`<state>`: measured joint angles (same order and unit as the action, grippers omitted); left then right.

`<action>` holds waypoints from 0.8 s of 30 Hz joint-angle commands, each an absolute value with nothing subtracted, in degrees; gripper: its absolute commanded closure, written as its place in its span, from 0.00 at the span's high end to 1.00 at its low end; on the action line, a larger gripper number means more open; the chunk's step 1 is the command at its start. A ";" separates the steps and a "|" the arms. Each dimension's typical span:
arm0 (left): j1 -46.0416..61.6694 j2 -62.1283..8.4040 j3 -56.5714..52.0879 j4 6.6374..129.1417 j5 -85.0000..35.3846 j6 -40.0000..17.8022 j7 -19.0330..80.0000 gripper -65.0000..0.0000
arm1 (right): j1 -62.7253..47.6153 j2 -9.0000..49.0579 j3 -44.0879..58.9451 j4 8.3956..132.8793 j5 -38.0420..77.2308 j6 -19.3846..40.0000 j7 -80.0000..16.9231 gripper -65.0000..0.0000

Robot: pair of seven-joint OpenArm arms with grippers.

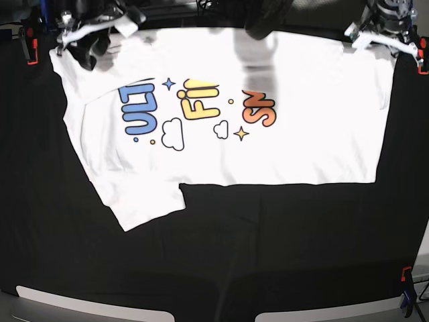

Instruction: Layout the t-shirt on the table in an organized manner, then fold the t-shirt properly

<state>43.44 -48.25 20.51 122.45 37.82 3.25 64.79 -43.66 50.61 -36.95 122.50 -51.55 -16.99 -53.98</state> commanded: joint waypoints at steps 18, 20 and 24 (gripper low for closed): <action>15.92 -48.88 20.21 127.85 16.93 6.24 53.87 0.21 | -22.39 44.23 -12.08 123.46 -22.85 -10.07 -42.39 0.44; 12.43 -48.71 20.18 127.85 15.55 6.24 51.53 0.21 | -19.46 41.41 -8.05 123.35 -17.37 -7.62 -39.88 0.44; 4.71 -46.72 20.18 127.37 13.19 6.28 51.03 0.21 | -15.35 36.77 -3.05 123.20 -10.92 -5.65 -38.70 0.44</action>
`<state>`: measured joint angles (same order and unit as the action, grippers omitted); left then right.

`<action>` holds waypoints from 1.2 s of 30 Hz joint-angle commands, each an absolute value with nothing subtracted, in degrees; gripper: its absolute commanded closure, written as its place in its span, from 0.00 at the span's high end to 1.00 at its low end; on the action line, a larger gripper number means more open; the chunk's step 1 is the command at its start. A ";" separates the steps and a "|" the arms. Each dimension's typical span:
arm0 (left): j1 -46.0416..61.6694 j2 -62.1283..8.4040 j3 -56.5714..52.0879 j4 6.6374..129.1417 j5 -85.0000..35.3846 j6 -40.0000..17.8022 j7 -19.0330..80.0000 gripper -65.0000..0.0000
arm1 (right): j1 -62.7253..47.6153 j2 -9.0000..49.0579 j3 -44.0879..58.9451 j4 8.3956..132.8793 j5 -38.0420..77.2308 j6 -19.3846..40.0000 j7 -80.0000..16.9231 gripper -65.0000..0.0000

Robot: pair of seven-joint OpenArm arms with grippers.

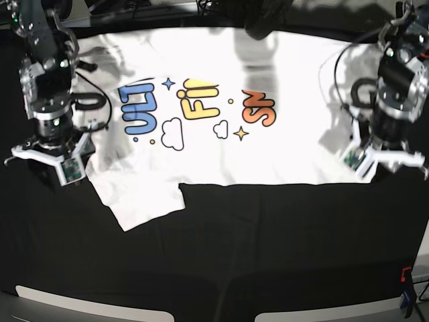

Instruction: Layout the t-shirt on the table in an organized manner, then fold the t-shirt properly

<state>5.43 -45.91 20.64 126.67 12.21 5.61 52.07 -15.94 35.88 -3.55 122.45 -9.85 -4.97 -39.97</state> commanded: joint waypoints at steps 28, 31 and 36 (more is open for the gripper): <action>-32.45 -36.10 20.18 70.57 -10.26 4.19 45.43 0.21 | -3.66 14.46 -2.20 117.82 3.01 14.44 -38.83 0.44; -35.46 -36.14 20.18 62.61 -17.04 -1.23 42.59 0.21 | -3.68 14.44 -2.20 117.82 2.98 14.46 -38.59 0.44; -38.11 -36.40 16.23 52.47 -29.45 -12.51 37.93 0.21 | -3.68 14.44 -2.20 117.82 2.98 14.46 -38.81 0.44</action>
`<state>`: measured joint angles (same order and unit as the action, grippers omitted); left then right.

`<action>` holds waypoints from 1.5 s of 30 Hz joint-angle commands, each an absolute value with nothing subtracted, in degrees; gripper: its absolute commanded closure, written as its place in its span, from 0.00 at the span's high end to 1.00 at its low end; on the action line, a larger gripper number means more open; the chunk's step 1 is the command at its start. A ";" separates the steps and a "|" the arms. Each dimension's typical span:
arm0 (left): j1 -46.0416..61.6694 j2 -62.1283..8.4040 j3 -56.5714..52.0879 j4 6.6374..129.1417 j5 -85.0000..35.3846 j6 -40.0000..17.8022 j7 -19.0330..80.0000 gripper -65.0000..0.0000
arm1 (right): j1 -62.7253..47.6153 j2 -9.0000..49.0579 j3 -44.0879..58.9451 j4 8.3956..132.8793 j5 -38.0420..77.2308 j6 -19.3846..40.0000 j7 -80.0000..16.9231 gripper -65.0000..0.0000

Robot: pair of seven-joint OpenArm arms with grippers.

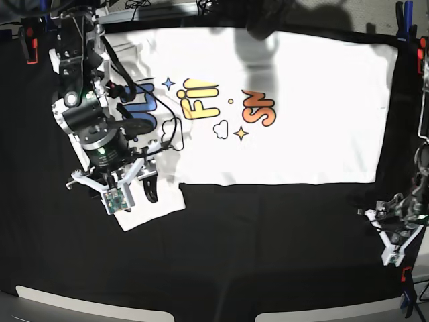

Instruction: Layout the t-shirt on the table in an organized manner, then fold the t-shirt properly

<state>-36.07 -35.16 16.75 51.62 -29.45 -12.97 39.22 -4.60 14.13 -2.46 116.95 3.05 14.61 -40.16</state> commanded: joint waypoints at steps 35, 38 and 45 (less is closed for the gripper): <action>-38.06 -38.85 -14.85 32.42 -34.94 -36.64 42.50 0.55 | -3.70 13.93 -2.20 117.82 4.93 14.39 -42.11 0.44; -38.09 -38.59 -14.85 31.59 -31.66 -36.67 41.52 0.55 | -3.68 13.96 -2.20 117.82 4.95 14.39 -42.33 0.44; -38.09 -38.59 -14.85 24.51 -34.09 -36.69 40.32 0.55 | -3.70 13.96 -2.20 117.82 4.95 14.41 -43.57 0.44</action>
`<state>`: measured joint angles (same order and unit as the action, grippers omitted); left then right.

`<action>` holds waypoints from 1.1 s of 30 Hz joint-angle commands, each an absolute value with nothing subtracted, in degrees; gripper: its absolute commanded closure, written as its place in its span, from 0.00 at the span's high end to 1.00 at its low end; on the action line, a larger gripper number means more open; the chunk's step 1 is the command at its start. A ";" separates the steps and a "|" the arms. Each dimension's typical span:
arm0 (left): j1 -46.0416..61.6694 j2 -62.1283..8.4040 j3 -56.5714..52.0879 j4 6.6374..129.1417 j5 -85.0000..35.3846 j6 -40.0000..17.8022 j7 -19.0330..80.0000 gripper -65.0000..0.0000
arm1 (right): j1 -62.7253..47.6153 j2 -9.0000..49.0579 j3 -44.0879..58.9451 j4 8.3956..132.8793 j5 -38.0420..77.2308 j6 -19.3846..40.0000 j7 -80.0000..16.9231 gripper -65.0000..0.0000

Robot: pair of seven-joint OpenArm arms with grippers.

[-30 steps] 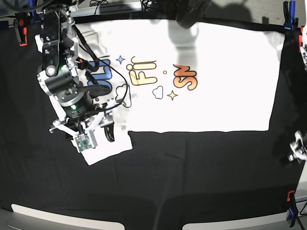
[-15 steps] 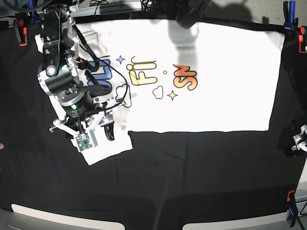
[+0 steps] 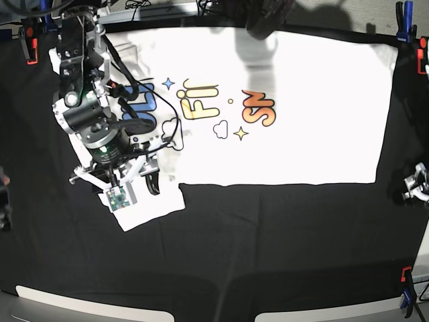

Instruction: Layout the t-shirt on the table in an organized manner, then fold the t-shirt properly

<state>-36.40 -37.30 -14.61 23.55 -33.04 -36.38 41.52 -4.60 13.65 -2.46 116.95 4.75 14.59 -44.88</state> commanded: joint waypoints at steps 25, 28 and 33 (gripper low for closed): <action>-35.11 -31.92 -14.85 15.88 -40.21 -40.00 45.58 0.55 | -3.68 13.96 -2.20 117.82 4.93 14.41 -44.40 0.44; -35.07 -32.10 -14.85 15.88 -40.16 -40.00 47.18 0.55 | -3.68 13.96 -2.20 117.82 4.93 14.41 -44.40 0.44; -35.07 -32.51 -14.85 15.90 -40.56 -40.00 50.28 0.54 | -3.68 13.96 -2.20 117.82 4.93 14.41 -44.27 0.44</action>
